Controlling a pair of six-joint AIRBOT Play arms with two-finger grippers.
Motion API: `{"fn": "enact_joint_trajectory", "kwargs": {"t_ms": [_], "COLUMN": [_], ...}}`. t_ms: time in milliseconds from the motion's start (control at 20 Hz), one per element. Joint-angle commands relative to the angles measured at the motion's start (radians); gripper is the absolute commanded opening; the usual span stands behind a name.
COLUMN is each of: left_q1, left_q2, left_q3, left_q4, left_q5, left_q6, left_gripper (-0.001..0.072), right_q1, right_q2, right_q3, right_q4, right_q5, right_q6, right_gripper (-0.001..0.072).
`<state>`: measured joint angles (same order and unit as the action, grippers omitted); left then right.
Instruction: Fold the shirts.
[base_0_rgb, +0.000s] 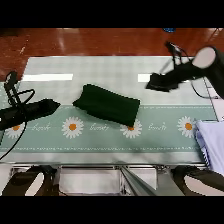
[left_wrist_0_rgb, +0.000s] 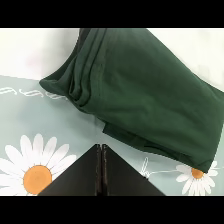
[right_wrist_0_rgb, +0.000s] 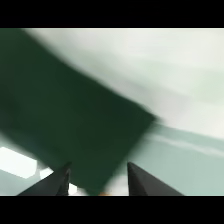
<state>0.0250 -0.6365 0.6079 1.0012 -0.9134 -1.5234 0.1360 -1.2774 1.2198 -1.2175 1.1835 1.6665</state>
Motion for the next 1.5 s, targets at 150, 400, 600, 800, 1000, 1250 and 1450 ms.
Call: {"fn": "enact_joint_trajectory", "kwargs": {"t_ms": [150, 400, 600, 800, 1000, 1250, 1450], "left_q1": [-0.001, -0.001, -0.001, -0.001, -0.012, -0.039, -0.049], "left_q2": [0.000, 0.000, -0.004, -0.059, -0.114, -0.129, -0.129], "left_q3": [-0.003, -0.003, -0.003, -0.003, -0.003, -0.003, -0.003], "left_q4": [-0.001, -0.001, 0.000, 0.000, -0.008, -0.007, -0.008], "left_q5": [0.005, -0.010, -0.017, -0.019, -0.019, -0.017, -0.018], "left_q6": [0.000, -0.009, -0.008, -0.008, -0.008, -0.007, -0.008], "left_gripper": [0.0027, 0.0027, 0.0026, 0.0026, 0.0027, 0.0027, 0.0027], "right_q1": [-0.036, -0.020, -0.019, 0.073, 0.145, 0.102, 0.011], "right_q2": [0.153, -0.064, -0.193, -0.277, -0.296, -0.279, -0.270], "right_q3": [-0.519, -0.525, -0.482, -0.384, -0.185, 0.185, 0.446], "right_q4": [0.116, 0.518, 0.764, 0.790, 0.776, 0.521, 0.451], "right_q5": [-0.426, -0.459, -0.333, -0.311, -0.233, -0.121, 0.069], "right_q6": [0.111, -0.155, -0.355, -0.372, -0.449, -0.278, -0.203], "right_gripper": [0.0416, 0.0416, 0.0416, 0.0385, 0.0020, 0.0019, 0.0019]}}
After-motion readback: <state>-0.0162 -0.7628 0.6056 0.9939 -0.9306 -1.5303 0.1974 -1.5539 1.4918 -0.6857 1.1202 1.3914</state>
